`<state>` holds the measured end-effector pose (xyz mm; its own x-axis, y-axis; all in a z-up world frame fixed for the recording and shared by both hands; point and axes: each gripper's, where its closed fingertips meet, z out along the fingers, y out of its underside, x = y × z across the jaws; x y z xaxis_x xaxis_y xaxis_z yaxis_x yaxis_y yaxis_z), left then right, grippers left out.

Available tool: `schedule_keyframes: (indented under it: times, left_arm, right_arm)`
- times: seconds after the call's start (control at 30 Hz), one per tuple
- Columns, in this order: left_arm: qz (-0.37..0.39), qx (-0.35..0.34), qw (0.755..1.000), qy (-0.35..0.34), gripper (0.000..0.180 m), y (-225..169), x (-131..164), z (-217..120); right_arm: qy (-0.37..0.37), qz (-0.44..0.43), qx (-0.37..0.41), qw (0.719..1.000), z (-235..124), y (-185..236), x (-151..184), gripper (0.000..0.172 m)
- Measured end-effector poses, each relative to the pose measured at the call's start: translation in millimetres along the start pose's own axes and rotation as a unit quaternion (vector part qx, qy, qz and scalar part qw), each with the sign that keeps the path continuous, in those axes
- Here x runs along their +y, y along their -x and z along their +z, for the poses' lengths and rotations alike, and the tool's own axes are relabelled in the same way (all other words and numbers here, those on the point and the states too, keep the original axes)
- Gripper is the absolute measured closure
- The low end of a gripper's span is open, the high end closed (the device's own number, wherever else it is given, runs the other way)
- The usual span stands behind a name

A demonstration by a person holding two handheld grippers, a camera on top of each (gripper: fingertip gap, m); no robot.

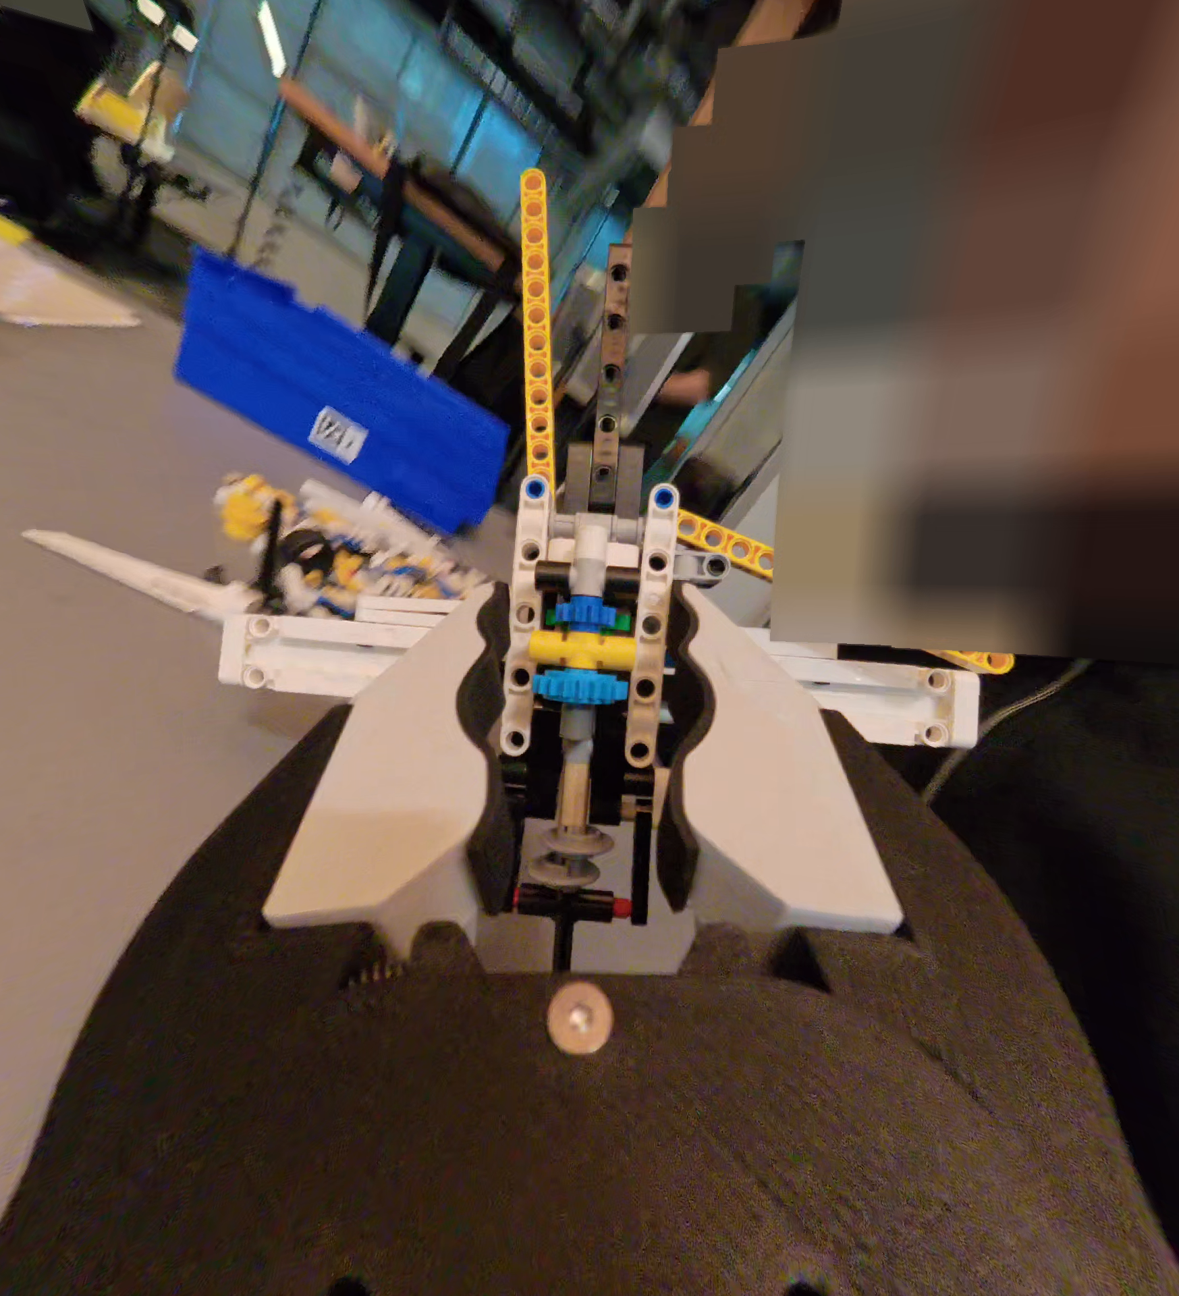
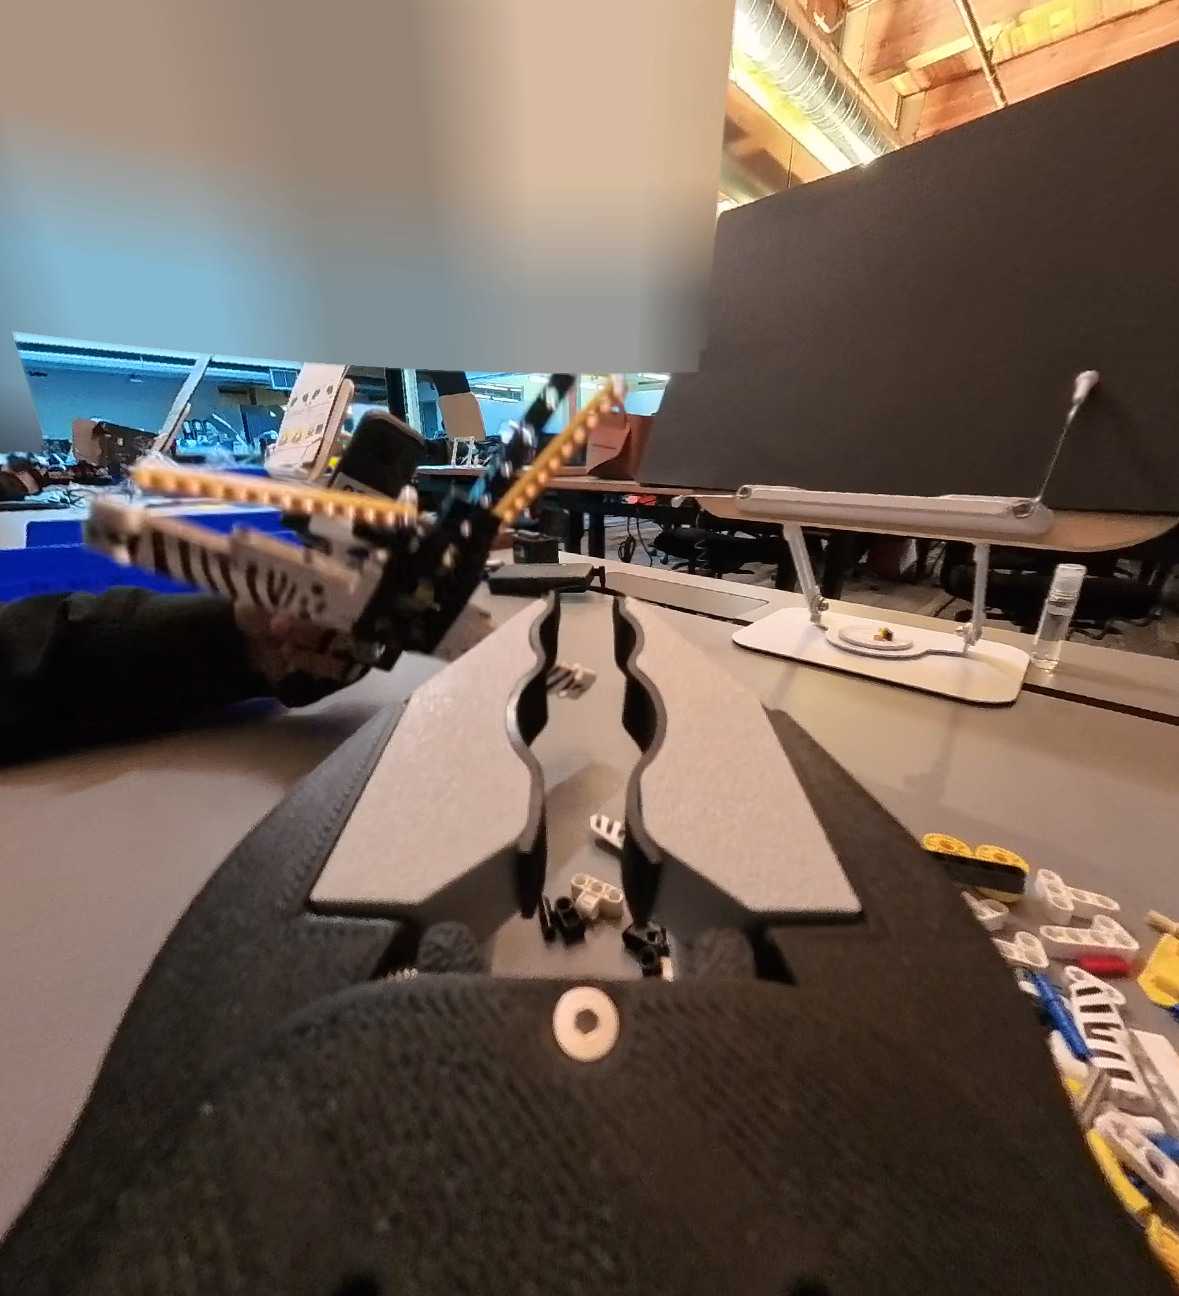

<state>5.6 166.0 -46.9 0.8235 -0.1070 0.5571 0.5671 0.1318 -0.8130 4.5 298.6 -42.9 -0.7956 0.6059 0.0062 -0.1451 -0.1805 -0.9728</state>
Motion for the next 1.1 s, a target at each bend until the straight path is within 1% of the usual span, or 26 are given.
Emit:
schedule_keyframes:
  times: [0.03, 0.1, 0.17, 0.23, 0.27, 0.33, 0.5, 0.67, 0.83, 0.93, 1.03, 1.1]
  left_arm:
    - [-0.025, 0.030, 0.999, -0.032, 0.137, -6.1, -8.9, -2.6]
    - [-0.072, 0.095, 0.988, -0.096, 0.137, -18.3, -25.7, -10.7]
    - [-0.115, 0.152, 0.970, -0.150, 0.137, -25.5, -40.0, -21.6]
    - [-0.144, 0.191, 0.952, -0.192, 0.137, -27.7, -50.2, -32.7]
    - [-0.152, 0.201, 0.946, -0.206, 0.137, -27.2, -53.4, -37.0]
    - [-0.156, 0.206, 0.942, -0.217, 0.137, -25.8, -55.9, -41.4]
    - [-0.146, 0.232, 0.939, -0.211, 0.137, -35.3, -55.5, -42.2]
    - [-0.140, 0.242, 0.941, -0.191, 0.137, -41.3, -50.1, -36.9]
    - [-0.138, 0.241, 0.944, -0.181, 0.137, -41.4, -47.1, -34.5]
    - [-0.133, 0.229, 0.949, -0.170, 0.137, -39.9, -43.8, -31.0]
    - [-0.097, 0.171, 0.971, -0.138, 0.138, -32.6, -34.8, -21.0]
    - [-0.060, 0.104, 0.988, -0.102, 0.137, -21.9, -25.7, -12.2]
  right_arm:
    - [0.004, -0.005, -0.001, 1.000, 0.6, 1.3, 1.4, 0.159]
    - [0.012, -0.013, -0.004, 1.000, 1.9, 3.6, 4.1, 0.159]
    - [0.017, -0.020, -0.005, 1.000, 2.7, 5.1, 5.8, 0.159]
    - [0.021, -0.026, -0.006, 0.999, 3.3, 6.1, 7.1, 0.159]
    - [0.022, -0.029, -0.006, 0.999, 3.6, 6.6, 7.7, 0.159]
    - [0.024, -0.032, -0.007, 0.999, 3.9, 7.3, 8.5, 0.159]
    - [0.028, -0.034, -0.008, 0.999, 4.4, 8.3, 9.9, 0.159]
    - [0.029, -0.036, -0.010, 0.999, 4.8, 8.8, 10.4, 0.159]
    - [0.031, -0.039, -0.010, 0.999, 5.3, 9.3, 11.0, 0.159]
    - [0.032, -0.040, -0.011, 0.999, 5.6, 9.6, 11.4, 0.159]
    - [0.031, -0.041, -0.011, 0.999, 5.7, 9.7, 11.3, 0.160]
    - [0.031, -0.040, -0.011, 0.999, 5.5, 9.6, 11.1, 0.159]
